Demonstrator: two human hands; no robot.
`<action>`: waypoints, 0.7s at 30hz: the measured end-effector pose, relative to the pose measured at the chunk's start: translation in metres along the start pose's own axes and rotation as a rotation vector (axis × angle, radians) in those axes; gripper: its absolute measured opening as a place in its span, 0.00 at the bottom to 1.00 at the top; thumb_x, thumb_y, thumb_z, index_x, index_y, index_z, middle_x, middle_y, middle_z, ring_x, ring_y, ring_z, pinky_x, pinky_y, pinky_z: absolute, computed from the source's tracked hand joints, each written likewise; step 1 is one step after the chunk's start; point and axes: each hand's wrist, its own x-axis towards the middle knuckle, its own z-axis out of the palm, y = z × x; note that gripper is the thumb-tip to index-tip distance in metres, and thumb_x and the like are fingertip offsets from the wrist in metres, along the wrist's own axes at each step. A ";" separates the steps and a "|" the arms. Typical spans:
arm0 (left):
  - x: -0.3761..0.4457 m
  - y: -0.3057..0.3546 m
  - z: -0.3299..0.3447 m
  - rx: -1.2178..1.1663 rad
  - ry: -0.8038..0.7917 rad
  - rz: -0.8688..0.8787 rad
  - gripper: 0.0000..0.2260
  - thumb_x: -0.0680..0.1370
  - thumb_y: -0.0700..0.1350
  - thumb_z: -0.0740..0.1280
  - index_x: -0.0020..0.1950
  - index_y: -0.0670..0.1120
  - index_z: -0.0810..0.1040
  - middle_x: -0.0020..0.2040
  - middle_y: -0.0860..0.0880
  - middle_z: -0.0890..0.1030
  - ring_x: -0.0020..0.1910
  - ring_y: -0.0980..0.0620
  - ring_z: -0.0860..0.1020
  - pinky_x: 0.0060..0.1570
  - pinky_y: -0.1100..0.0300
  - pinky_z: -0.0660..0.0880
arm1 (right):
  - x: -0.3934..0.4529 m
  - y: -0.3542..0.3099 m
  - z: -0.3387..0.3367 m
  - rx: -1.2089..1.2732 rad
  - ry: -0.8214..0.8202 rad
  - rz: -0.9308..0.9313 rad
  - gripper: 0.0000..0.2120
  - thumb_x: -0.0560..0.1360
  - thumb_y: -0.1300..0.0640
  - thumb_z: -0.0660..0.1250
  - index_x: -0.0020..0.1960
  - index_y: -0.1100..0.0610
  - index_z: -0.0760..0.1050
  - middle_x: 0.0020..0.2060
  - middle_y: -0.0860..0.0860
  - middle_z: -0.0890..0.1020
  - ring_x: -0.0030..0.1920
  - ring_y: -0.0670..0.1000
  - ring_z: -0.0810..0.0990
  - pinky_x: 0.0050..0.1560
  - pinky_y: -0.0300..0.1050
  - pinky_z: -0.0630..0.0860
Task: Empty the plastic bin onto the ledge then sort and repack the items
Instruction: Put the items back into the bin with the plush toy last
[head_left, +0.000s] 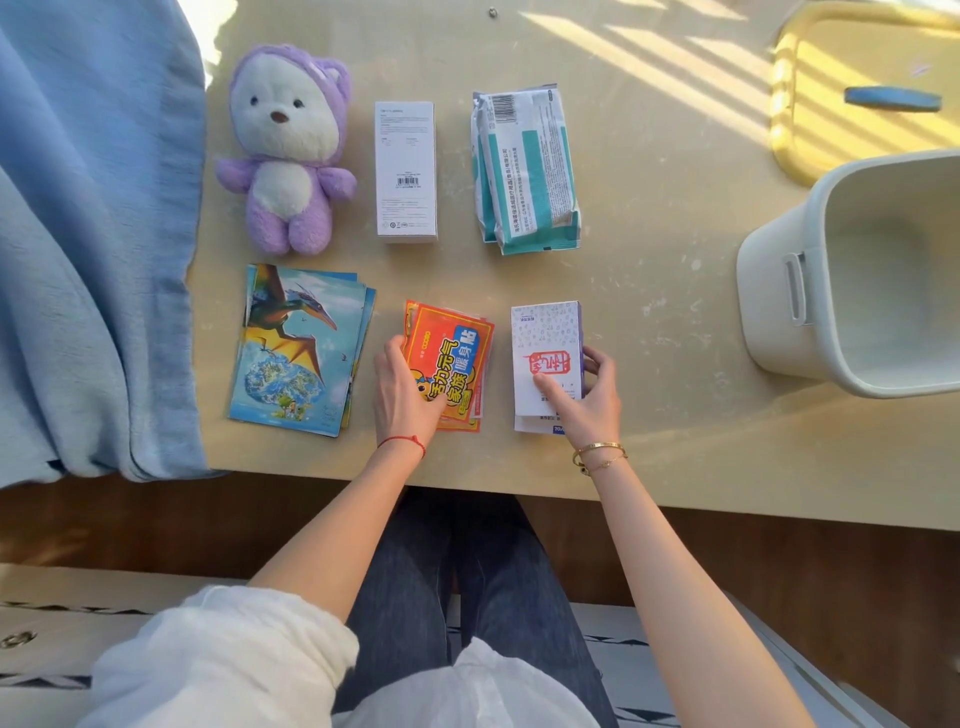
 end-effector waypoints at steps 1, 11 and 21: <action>0.001 0.000 0.000 -0.002 -0.004 -0.007 0.37 0.70 0.44 0.78 0.71 0.46 0.60 0.64 0.43 0.71 0.61 0.47 0.75 0.50 0.54 0.77 | 0.000 0.000 0.000 0.003 -0.001 0.004 0.36 0.67 0.52 0.79 0.68 0.53 0.64 0.59 0.47 0.75 0.54 0.47 0.81 0.48 0.43 0.82; 0.007 0.003 0.007 0.004 -0.018 -0.156 0.39 0.67 0.47 0.79 0.71 0.46 0.60 0.65 0.42 0.74 0.64 0.42 0.70 0.59 0.48 0.72 | -0.002 -0.002 0.000 0.001 -0.010 0.007 0.35 0.68 0.54 0.78 0.69 0.55 0.64 0.53 0.41 0.74 0.50 0.41 0.79 0.41 0.31 0.79; 0.006 -0.004 -0.008 -0.253 -0.141 0.006 0.45 0.66 0.42 0.80 0.73 0.55 0.54 0.70 0.47 0.69 0.63 0.51 0.74 0.56 0.52 0.78 | -0.009 -0.004 -0.004 -0.008 -0.052 -0.063 0.36 0.70 0.51 0.76 0.73 0.48 0.61 0.60 0.48 0.76 0.57 0.47 0.80 0.46 0.41 0.82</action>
